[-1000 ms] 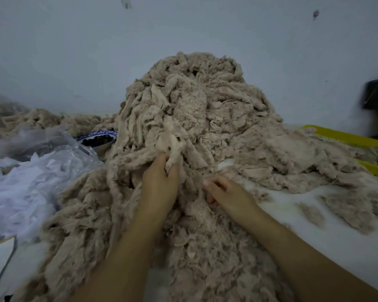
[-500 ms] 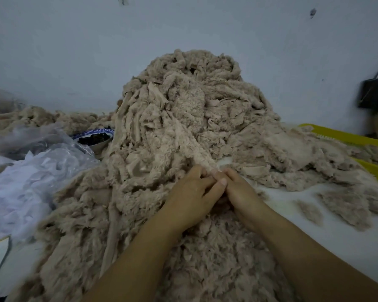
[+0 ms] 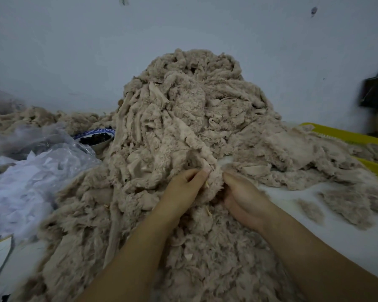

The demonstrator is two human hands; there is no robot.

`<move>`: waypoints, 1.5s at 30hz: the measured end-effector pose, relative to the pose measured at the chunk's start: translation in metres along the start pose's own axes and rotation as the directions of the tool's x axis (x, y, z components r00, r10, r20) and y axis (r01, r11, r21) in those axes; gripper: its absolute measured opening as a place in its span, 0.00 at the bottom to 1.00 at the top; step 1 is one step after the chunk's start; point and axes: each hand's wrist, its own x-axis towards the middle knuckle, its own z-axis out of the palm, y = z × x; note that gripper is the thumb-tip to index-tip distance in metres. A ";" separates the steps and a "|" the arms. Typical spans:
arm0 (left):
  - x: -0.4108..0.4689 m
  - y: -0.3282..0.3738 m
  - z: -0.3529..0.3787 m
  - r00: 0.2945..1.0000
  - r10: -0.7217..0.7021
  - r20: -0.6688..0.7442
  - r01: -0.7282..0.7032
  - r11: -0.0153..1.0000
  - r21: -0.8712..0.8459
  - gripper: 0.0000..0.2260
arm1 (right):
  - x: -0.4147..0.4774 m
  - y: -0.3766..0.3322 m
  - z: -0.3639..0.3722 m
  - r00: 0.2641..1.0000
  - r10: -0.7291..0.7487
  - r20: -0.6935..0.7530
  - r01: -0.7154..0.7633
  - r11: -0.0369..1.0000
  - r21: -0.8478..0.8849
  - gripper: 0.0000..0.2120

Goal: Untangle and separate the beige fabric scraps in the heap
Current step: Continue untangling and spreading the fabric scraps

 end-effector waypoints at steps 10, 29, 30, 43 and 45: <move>-0.008 -0.001 0.013 0.974 0.224 0.020 -0.221 0.940 0.259 0.18 | 0.004 0.005 -0.004 0.985 -0.123 -0.121 0.052 0.879 -0.474 0.14; -0.008 0.014 -0.008 0.988 0.138 0.061 -0.124 0.972 -0.199 0.12 | 0.005 0.001 -0.004 0.998 -0.049 -0.040 0.038 0.971 -0.235 0.17; -0.008 0.015 -0.010 0.989 0.134 0.067 -0.117 0.970 -0.214 0.13 | 0.005 0.001 -0.006 0.997 -0.056 -0.048 0.041 0.964 -0.263 0.15; 0.002 0.000 -0.029 0.960 0.128 -0.248 0.015 0.864 0.504 0.06 | 0.005 -0.020 -0.022 0.936 -0.172 -0.307 0.265 0.920 0.290 0.07; -0.002 0.004 -0.025 0.941 0.146 -0.306 -0.057 0.957 0.284 0.10 | 0.004 -0.019 -0.020 0.952 -0.139 -0.272 0.226 0.919 0.323 0.06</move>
